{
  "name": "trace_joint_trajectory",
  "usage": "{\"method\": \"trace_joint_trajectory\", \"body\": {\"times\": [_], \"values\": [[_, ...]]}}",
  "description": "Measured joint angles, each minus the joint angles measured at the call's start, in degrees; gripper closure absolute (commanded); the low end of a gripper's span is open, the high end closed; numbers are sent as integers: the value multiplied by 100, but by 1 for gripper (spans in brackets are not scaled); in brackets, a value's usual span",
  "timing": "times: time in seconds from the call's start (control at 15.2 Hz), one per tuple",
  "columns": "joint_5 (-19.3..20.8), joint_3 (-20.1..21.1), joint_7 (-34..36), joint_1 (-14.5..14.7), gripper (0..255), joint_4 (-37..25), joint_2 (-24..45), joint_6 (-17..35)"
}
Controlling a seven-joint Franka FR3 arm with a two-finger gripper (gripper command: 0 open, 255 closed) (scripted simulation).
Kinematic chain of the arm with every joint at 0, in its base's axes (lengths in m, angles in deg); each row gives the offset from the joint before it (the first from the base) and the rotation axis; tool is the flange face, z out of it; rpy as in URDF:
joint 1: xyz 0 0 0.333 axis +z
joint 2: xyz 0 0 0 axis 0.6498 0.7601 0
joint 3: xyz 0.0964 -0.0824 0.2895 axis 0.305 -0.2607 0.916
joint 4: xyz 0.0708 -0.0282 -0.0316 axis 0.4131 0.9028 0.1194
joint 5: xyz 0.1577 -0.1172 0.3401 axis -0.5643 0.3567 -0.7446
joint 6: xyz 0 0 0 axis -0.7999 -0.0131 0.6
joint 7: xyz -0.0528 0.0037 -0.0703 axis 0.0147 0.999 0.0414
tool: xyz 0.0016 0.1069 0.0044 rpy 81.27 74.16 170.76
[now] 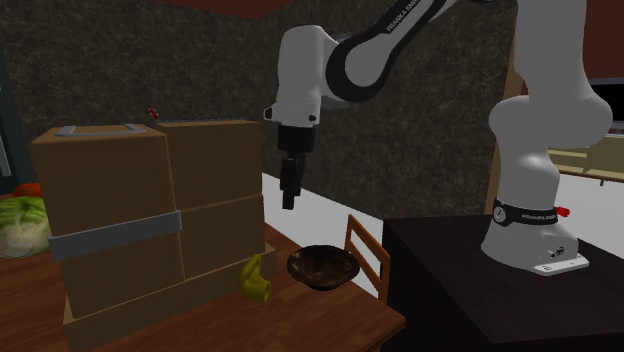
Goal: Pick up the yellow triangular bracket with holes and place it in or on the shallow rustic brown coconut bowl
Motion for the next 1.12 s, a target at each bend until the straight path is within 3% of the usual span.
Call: {"method": "trace_joint_trajectory", "body": {"times": [0.73,1.12], "values": [[151,-151,587,134,0,-1582,2426,535],[194,-133,624,150,0,-1801,2866,788]]}}
